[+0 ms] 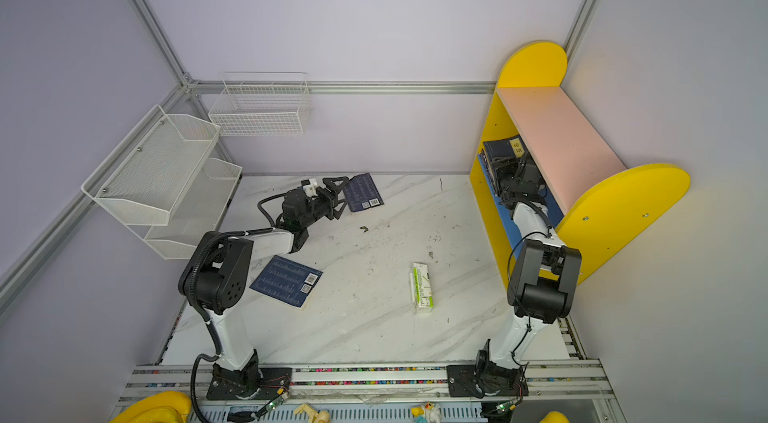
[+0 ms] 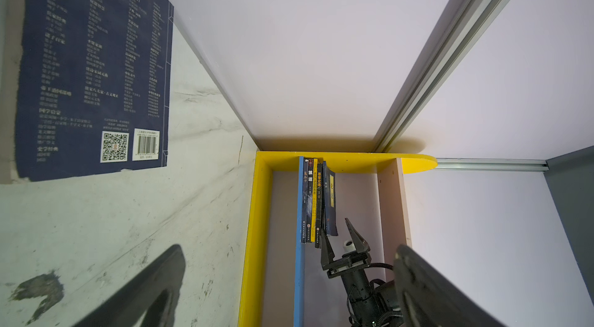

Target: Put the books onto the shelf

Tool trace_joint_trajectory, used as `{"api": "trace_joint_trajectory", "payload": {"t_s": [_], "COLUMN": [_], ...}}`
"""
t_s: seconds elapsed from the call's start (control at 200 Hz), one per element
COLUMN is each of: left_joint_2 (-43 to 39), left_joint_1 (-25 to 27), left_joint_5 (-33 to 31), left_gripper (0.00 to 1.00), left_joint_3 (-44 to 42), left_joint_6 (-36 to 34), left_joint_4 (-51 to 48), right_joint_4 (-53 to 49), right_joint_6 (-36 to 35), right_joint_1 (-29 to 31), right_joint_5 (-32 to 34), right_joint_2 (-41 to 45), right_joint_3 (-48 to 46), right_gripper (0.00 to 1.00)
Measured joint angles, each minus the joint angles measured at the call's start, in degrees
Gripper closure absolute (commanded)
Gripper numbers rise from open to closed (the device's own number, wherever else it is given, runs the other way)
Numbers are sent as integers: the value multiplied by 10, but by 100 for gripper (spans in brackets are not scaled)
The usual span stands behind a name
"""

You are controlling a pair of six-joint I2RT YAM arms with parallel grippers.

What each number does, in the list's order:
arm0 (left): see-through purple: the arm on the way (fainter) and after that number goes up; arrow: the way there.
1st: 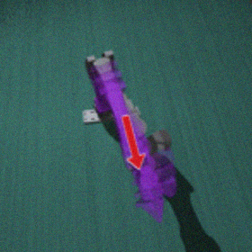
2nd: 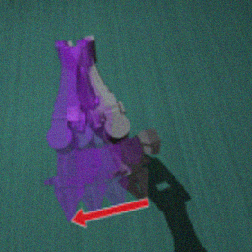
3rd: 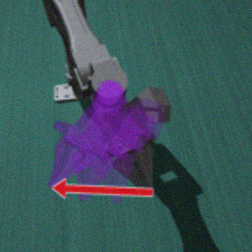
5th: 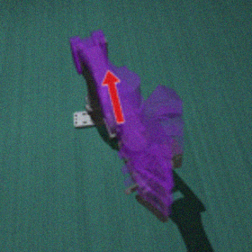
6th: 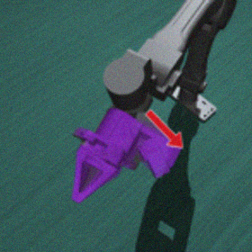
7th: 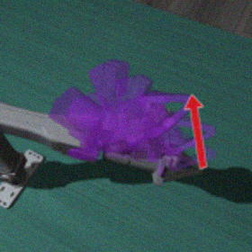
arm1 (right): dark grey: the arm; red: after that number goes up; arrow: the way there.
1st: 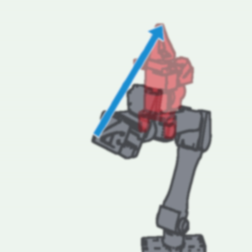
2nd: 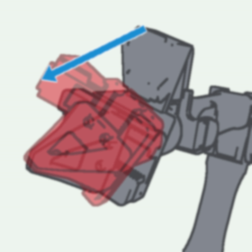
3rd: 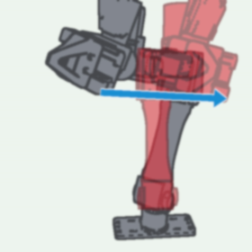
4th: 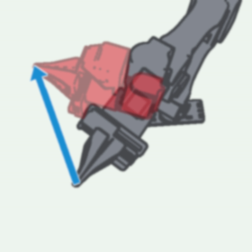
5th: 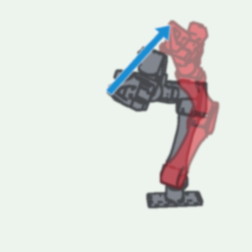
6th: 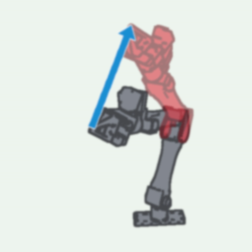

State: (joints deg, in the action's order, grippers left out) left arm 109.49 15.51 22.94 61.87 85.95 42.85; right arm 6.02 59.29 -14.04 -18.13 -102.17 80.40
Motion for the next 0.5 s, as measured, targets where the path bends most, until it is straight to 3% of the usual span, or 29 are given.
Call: {"api": "trace_joint_trajectory", "payload": {"t_s": [0.5], "left_joint_2": [0], "left_joint_1": [0], "left_joint_5": [5], "left_gripper": [0], "left_joint_3": [0], "left_joint_6": [0], "left_joint_4": [-1], "right_joint_4": [-8], "right_joint_6": [-47], "right_joint_1": [-2], "right_joint_5": [20], "right_joint_2": [55], "right_joint_3": [-58], "right_gripper": [34]}}
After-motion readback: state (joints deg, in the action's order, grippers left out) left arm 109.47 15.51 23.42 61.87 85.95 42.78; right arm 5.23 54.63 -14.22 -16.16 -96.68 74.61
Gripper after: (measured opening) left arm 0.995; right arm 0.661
